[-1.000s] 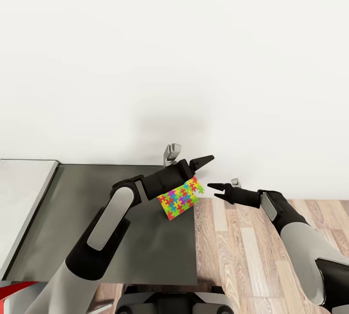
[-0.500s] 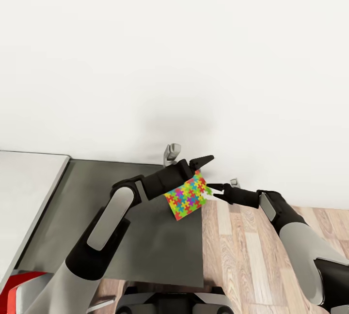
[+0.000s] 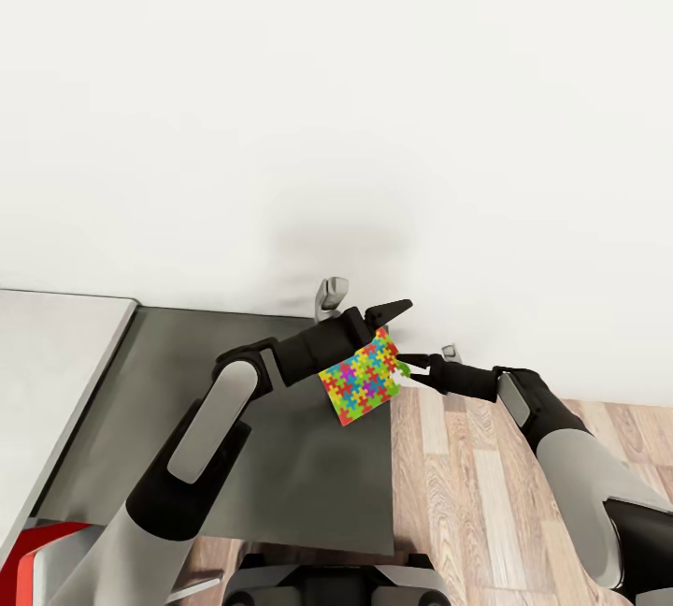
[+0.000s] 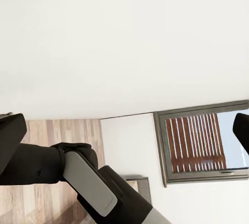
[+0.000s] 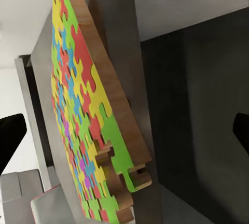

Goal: Put all the toys in the child's room - the three board games (two on the bed and one on the table), the two jigsaw puzzles on the table, and the tennis ball on the table - inside the toy box on the table in the child's room.

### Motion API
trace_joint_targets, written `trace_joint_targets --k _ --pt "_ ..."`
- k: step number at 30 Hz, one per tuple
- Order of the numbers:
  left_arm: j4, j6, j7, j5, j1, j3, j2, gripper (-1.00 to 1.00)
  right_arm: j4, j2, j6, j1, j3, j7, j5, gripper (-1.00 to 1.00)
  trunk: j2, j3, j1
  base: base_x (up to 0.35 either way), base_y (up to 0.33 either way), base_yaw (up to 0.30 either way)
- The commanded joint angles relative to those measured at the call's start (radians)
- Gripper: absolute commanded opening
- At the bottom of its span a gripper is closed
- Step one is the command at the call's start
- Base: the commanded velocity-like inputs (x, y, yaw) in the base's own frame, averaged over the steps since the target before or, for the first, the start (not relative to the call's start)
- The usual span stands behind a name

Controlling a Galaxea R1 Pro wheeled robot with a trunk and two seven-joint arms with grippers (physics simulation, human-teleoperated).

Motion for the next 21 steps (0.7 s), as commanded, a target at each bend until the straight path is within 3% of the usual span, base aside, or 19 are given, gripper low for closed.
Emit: trace_joint_targets --k 1,21 --pt "-0.001 0.003 0.009 0.01 -0.001 0.0 0.0 1.0 0.0 0.0 0.005 -0.001 -0.002 0.002 -0.001 1.0 -0.002 -0.001 0.001 0.0 0.0 0.007" --pt "-0.001 0.003 0.009 0.01 -0.001 0.0 0.0 1.0 0.001 0.001 0.006 -0.001 -0.004 0.003 -0.001 1.0 -0.002 -0.001 0.001 0.0 0.0 0.01"
